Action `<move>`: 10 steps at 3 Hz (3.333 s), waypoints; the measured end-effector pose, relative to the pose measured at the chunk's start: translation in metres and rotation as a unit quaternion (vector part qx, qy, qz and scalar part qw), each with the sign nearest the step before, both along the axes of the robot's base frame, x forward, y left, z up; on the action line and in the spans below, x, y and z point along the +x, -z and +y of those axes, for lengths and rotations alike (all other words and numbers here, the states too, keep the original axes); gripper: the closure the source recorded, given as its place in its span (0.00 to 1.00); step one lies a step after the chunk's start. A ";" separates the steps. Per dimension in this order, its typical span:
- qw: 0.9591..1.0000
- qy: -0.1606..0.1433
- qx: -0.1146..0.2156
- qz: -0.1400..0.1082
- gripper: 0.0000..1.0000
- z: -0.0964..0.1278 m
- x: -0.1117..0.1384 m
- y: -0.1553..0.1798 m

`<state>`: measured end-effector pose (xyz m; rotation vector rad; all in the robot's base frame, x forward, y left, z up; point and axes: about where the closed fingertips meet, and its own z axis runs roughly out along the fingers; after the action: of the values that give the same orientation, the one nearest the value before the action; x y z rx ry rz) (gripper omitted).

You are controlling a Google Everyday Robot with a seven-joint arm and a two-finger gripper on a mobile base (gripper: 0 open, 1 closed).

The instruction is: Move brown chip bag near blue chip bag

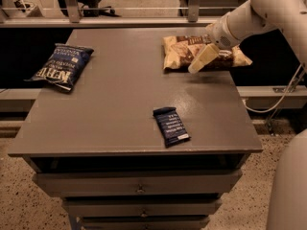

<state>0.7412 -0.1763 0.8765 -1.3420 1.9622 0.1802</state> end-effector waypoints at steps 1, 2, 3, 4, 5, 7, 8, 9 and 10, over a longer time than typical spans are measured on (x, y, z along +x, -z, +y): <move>1.000 0.005 -0.002 0.004 0.19 -0.001 0.005 0.008; 1.000 0.005 -0.002 0.003 0.42 -0.001 0.007 0.010; 1.000 0.007 -0.002 0.004 0.65 -0.003 0.006 0.011; 1.000 0.001 0.004 -0.015 0.88 -0.001 0.000 -0.015; 0.998 -0.023 0.008 -0.066 1.00 0.008 -0.014 -0.075; 0.995 -0.044 0.011 -0.085 1.00 0.029 -0.013 -0.081; 0.988 -0.080 -0.004 -0.134 1.00 0.082 -0.005 -0.091; 0.977 -0.098 -0.026 -0.186 1.00 0.137 0.008 -0.084; 0.967 -0.103 -0.048 -0.229 1.00 0.185 0.025 -0.062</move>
Offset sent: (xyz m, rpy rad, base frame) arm 0.0074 -0.0066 -0.0055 -0.0077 -0.0046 -0.0208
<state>0.7660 0.0087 0.9384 -1.4953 1.4609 -0.1224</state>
